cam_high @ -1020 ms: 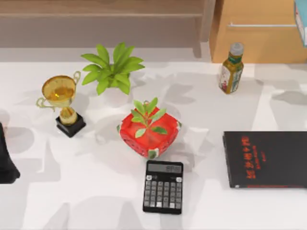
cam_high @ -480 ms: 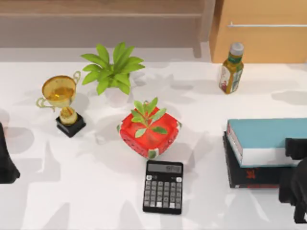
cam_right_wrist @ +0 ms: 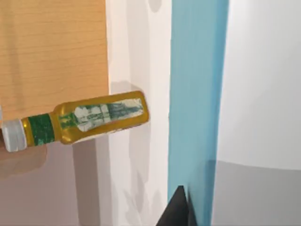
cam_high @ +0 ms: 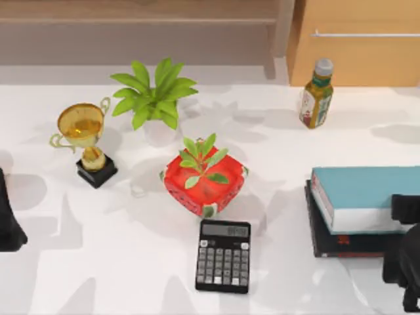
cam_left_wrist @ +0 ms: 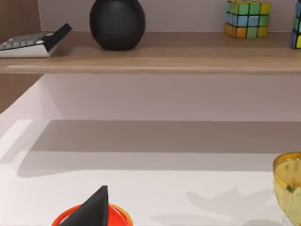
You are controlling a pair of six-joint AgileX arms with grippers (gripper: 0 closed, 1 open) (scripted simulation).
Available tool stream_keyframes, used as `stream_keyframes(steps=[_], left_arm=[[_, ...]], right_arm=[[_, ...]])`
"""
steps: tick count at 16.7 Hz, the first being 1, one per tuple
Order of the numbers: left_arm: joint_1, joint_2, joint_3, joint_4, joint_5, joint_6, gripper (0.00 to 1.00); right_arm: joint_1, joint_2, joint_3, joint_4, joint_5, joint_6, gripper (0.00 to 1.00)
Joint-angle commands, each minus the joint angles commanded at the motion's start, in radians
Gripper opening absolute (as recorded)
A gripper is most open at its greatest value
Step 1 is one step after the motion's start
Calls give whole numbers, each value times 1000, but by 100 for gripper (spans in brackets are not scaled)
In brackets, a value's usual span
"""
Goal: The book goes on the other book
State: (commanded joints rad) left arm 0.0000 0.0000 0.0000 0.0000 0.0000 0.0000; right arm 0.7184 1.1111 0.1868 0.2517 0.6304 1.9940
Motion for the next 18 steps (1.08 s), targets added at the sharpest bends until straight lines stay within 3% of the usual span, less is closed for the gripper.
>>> stream_keyframes(steps=[8,18], left_arm=[[0,0,0,0,0,0,100],[0,0,0,0,0,0,100]], right_arm=[[-12,25,-2,31,-10,-12,0],[-12,25,-2,31,-10,-12,75]])
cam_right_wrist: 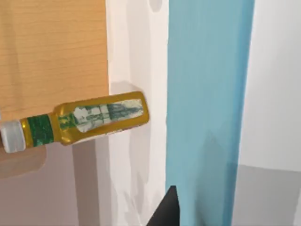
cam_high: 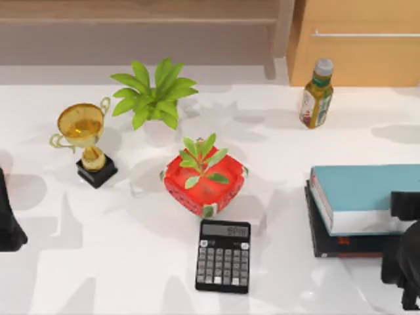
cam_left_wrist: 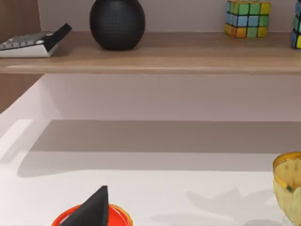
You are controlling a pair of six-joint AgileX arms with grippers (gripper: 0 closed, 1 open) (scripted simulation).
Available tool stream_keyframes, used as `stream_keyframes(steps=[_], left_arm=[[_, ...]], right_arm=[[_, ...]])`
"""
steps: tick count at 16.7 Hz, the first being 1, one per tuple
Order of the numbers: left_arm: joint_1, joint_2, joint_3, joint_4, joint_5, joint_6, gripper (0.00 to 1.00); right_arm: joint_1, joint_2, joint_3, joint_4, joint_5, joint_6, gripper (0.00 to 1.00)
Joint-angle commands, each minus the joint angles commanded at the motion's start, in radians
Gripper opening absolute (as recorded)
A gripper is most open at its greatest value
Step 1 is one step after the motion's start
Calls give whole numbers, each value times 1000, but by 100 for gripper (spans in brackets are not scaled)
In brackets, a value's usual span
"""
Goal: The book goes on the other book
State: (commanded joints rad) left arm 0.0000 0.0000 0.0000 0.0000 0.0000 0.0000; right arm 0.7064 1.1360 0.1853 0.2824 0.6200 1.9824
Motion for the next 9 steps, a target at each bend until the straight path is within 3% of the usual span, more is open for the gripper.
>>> stream_keyframes(steps=[3,9], left_arm=[[0,0,0,0,0,0,100],[0,0,0,0,0,0,100]], right_arm=[[0,0,0,0,0,0,98],[0,0,0,0,0,0,100]])
